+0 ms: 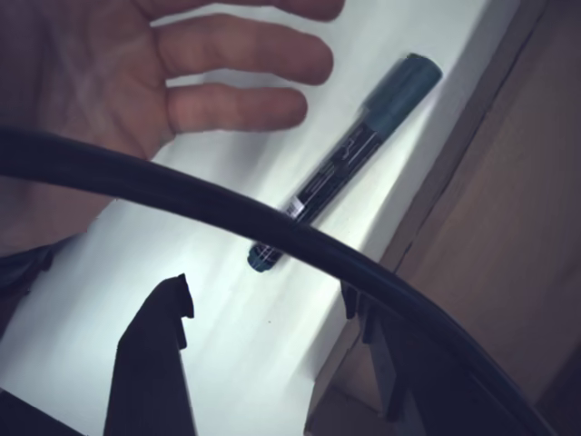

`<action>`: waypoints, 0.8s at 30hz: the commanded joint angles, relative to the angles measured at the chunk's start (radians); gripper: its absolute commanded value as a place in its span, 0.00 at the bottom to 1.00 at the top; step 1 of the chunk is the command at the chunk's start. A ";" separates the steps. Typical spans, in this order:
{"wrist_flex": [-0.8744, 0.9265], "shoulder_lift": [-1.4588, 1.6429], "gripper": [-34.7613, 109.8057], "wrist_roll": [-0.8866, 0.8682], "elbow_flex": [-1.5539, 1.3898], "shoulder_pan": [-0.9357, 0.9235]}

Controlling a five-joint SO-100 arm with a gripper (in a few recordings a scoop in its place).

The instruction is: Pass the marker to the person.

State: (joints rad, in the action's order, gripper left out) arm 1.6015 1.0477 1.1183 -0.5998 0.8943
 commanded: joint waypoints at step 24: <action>-0.181 -0.011 0.48 -0.176 -0.179 -0.055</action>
State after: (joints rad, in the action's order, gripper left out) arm 1.4450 1.0339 0.9695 -0.7854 0.8283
